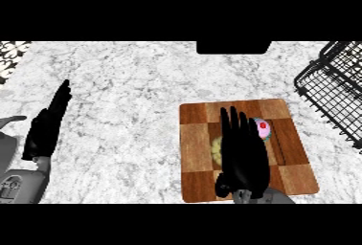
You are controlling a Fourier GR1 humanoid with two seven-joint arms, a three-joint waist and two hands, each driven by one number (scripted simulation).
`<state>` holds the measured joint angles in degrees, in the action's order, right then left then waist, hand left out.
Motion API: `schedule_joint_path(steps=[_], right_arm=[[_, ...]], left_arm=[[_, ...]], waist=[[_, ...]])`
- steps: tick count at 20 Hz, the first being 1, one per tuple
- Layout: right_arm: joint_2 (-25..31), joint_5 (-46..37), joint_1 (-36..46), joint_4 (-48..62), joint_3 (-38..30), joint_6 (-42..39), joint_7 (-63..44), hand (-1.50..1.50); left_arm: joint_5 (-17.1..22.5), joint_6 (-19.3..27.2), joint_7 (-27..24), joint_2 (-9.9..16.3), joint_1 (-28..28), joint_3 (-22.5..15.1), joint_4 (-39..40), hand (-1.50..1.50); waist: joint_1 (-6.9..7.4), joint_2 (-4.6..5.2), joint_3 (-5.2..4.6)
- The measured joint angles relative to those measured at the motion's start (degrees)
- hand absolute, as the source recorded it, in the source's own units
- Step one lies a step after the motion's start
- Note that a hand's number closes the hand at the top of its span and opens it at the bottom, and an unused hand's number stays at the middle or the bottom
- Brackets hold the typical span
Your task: Pick the squash from the cutting board and place it in the tiered basket
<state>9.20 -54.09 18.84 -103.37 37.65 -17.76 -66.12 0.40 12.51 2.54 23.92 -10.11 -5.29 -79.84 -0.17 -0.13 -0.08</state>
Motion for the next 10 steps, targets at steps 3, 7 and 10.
schedule_joint_path(steps=[3, 7, 10], right_arm=[[-0.8, -3.3, -1.5, -0.2, 0.6, -1.1, 0.7, -1.50], [-2.4, -6.6, -1.6, -0.1, -0.3, -3.4, 1.7, -1.50], [-5.3, -9.6, -1.9, 2.0, 0.5, -3.9, 1.6, -1.50]], left_arm=[[-0.7, 0.4, 0.6, -0.3, 0.3, 0.0, -1.1, 0.00], [-0.6, -0.4, 0.8, 0.0, 1.2, 0.5, -2.4, 0.00], [-1.2, -0.3, 0.6, -0.7, 0.9, 0.5, -1.9, 0.00]], waist=[[0.02, -0.04, 0.02], [0.16, -0.06, 0.03], [0.18, -0.01, 0.03]])
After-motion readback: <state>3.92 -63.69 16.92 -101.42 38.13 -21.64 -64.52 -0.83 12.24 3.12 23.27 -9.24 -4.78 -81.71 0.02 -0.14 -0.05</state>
